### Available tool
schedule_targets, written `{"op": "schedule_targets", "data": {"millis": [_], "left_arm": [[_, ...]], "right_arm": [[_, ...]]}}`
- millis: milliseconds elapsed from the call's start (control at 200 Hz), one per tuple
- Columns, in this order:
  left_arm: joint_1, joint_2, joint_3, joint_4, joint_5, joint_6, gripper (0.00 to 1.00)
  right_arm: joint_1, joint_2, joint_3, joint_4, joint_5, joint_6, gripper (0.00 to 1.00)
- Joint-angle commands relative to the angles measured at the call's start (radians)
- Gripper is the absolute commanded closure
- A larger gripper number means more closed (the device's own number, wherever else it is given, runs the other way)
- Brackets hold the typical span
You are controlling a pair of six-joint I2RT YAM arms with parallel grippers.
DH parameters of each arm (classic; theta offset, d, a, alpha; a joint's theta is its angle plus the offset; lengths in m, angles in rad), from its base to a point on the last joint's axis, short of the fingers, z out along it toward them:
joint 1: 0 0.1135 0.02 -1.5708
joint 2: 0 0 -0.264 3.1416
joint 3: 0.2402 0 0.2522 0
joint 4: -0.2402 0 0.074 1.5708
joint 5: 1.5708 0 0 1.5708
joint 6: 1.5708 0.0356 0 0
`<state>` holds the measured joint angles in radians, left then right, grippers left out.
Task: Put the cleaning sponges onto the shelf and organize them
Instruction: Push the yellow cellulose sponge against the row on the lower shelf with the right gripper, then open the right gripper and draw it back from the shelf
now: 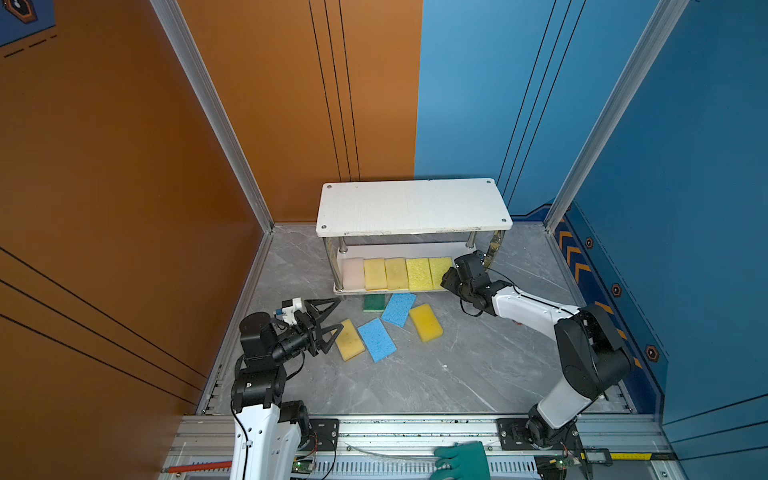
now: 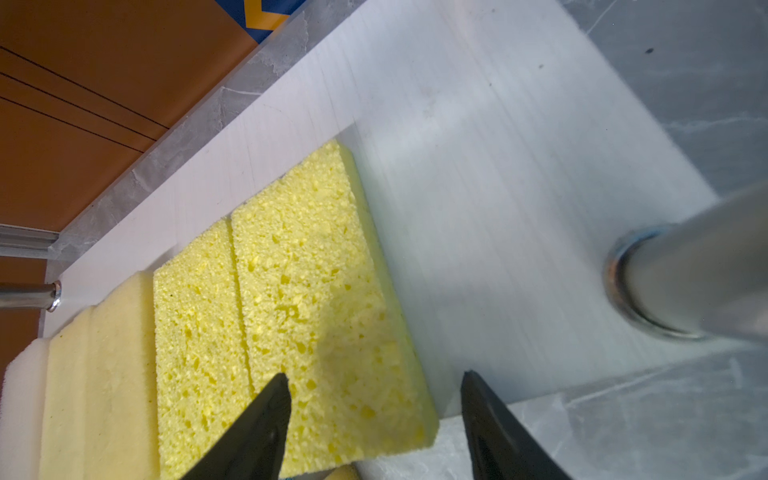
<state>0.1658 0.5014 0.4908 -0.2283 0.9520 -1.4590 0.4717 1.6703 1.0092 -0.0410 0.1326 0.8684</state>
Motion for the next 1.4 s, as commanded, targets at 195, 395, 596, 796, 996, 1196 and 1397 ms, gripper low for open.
{"op": "schedule_targets", "data": {"millis": [195, 395, 596, 796, 996, 1196, 1397], "left_arm": [[0.008, -0.006, -0.012, 0.031, 0.033, -0.003, 0.07], [0.008, -0.014, -0.012, 0.031, 0.034, -0.006, 0.07], [0.008, -0.026, -0.011, 0.031, 0.036, -0.006, 0.07], [0.008, -0.036, -0.014, 0.025, 0.037, -0.003, 0.07], [0.009, -0.044, -0.023, 0.023, 0.037, -0.001, 0.07], [0.008, -0.061, -0.029, 0.012, 0.031, 0.005, 0.07], [0.007, -0.083, -0.029, -0.054, 0.028, 0.056, 0.05]], "right_arm": [[-0.007, -0.026, 0.006, -0.056, 0.000, 0.009, 0.12], [-0.008, -0.040, -0.004, -0.062, -0.008, 0.010, 0.00], [-0.005, -0.065, -0.021, -0.066, -0.018, 0.020, 0.00], [0.027, -0.121, -0.040, -0.077, -0.013, 0.051, 0.00], [0.071, -0.191, -0.074, -0.112, -0.002, 0.073, 0.00], [0.100, -0.298, -0.132, -0.163, 0.013, 0.098, 0.00], [0.125, -0.412, -0.187, -0.224, 0.020, 0.109, 0.00]]}}
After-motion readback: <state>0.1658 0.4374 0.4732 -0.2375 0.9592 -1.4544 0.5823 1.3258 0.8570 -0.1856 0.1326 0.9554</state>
